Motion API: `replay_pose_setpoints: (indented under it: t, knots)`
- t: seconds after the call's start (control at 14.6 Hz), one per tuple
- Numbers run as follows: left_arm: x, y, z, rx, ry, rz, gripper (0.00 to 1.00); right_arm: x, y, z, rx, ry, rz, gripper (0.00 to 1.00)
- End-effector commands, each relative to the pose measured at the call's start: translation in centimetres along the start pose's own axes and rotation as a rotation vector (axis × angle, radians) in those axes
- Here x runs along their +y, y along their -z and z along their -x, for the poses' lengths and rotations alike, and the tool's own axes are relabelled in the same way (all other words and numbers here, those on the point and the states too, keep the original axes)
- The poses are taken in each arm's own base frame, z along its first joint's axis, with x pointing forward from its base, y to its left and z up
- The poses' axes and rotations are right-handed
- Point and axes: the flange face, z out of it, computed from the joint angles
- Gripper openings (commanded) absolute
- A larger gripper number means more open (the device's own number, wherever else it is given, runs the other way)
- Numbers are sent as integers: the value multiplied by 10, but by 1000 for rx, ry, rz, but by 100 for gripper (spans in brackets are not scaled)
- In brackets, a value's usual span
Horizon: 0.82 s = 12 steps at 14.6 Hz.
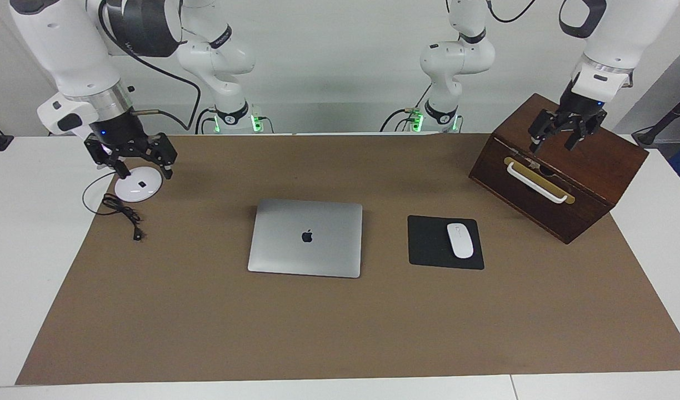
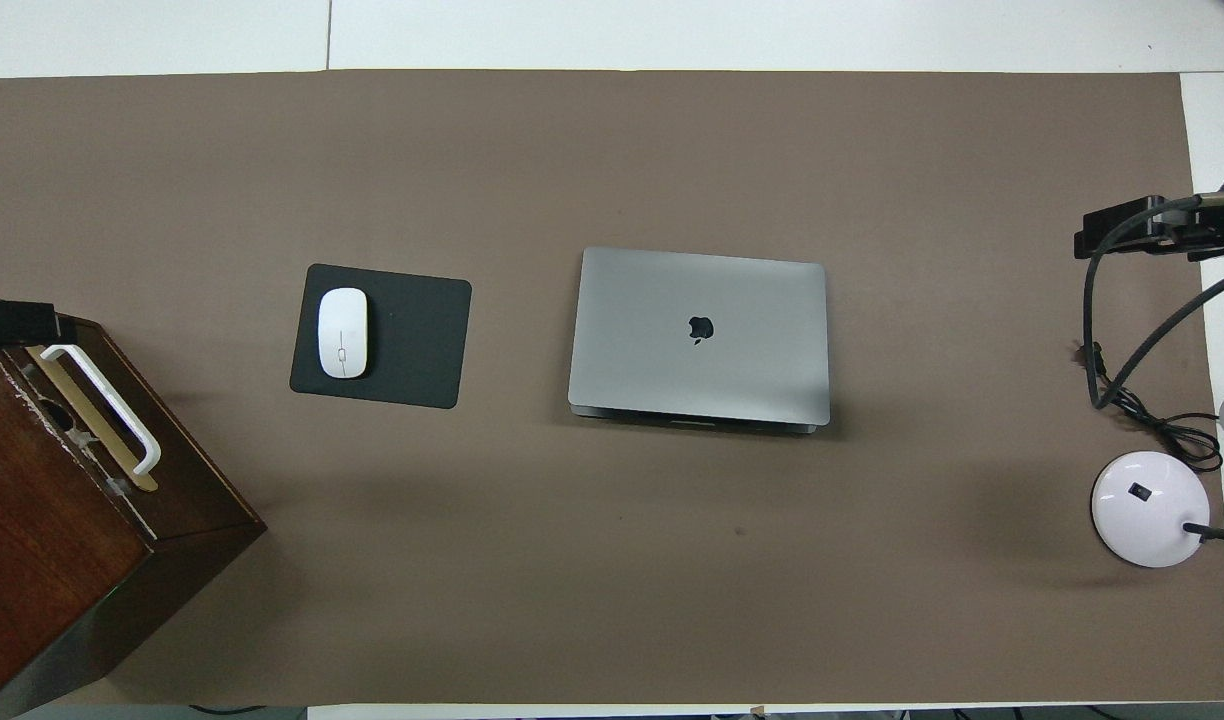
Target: Close laptop with both arms
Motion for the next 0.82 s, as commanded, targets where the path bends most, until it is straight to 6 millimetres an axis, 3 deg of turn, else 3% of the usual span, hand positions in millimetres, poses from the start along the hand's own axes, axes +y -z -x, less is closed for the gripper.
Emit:
replay_pose_setpoints:
  t: [0.0,0.34,0.55,0.75]
  knots:
    - [-4,17,-21,-33,-4,-26,100,3,1,7,4,2,3,100]
    - [-4,15,-33,-105,-2,-25,100,3,2,7,4,7,5,100]
    - [0,-9,-33,-156,-9,-25,100,3,2,7,4,6,3,100]
    - [2,-15,-33,-162,-13,-26,100,3,2,7,4,5,3,100]
